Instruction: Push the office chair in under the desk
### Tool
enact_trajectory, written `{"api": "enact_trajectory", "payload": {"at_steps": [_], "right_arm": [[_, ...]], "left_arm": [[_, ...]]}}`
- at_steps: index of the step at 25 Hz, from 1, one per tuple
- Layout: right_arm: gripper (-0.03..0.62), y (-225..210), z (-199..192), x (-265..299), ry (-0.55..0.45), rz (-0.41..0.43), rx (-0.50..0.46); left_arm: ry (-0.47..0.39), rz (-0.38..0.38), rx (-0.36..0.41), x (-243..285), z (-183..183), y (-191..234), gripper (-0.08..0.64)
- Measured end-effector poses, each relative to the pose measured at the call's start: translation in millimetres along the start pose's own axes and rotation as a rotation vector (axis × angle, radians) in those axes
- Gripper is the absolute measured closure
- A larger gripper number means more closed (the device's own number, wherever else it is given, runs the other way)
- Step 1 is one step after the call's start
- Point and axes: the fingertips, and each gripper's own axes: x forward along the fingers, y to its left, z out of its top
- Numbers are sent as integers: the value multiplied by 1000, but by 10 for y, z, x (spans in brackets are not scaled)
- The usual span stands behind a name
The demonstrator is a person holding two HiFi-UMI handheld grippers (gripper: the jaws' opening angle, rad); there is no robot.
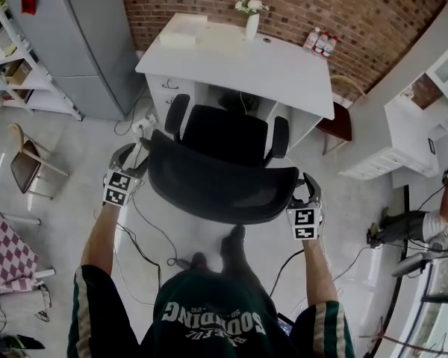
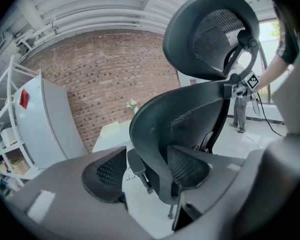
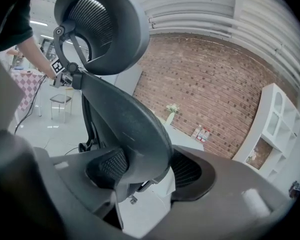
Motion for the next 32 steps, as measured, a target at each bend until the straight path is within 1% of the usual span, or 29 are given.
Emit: {"api": "enact_trajectory", "payload": {"at_steps": [2, 4, 6, 8, 9, 10, 11, 12, 13, 14, 17, 19, 20, 22, 24, 32], "right_arm": [[342, 4, -26, -118, 0, -32, 38], [344, 37, -65, -274, -4, -48, 80], [371, 81, -79, -445, -13, -53, 119], [454, 100, -37, -620, -29, -54, 148], [516, 91, 10, -714, -41, -60, 159], [592, 73, 67, -809, -58, -72, 169], [591, 50, 133, -895, -78, -88, 176], [591, 26, 203, -965, -99, -104, 183], [591, 6, 273, -1020, -118, -116, 192], [591, -6, 339, -1067, -134, -121, 203], [592, -34, 508, -1191, -166, -111, 281], [592, -34, 617, -1292, -184, -106, 338], [592, -5, 668, -1357, -195, -102, 351], [592, 96, 748, -1489, -218, -92, 346], [592, 193, 785, -1596, -237, -83, 333], [592, 506, 591, -2016, -241, -79, 344]], "left_arm": [[-15, 3, -32, -139, -42, -57, 301], [-23, -1, -43, -280, -71, -177, 314], [-36, 7, -48, -450, -55, -270, 326], [-69, 23, -70, -631, 66, -278, 379], [-89, 28, -84, -723, 157, -272, 387], [-108, 33, -94, -817, 254, -277, 422], [-124, 41, -95, -909, 351, -292, 475], [-137, 55, -90, -995, 439, -316, 493], [-147, 74, -88, -1076, 516, -347, 535], [-155, 91, -91, -1151, 579, -388, 550], [-156, 119, -115, -1328, 682, -565, 551], [-153, 127, -154, -1424, 703, -688, 551], [-155, 129, -177, -1481, 696, -756, 551], [-160, 131, -209, -1600, 666, -897, 551], [-164, 134, -225, -1695, 652, -1023, 551], [-154, 109, -234, -1988, 533, -1455, 551]]}}
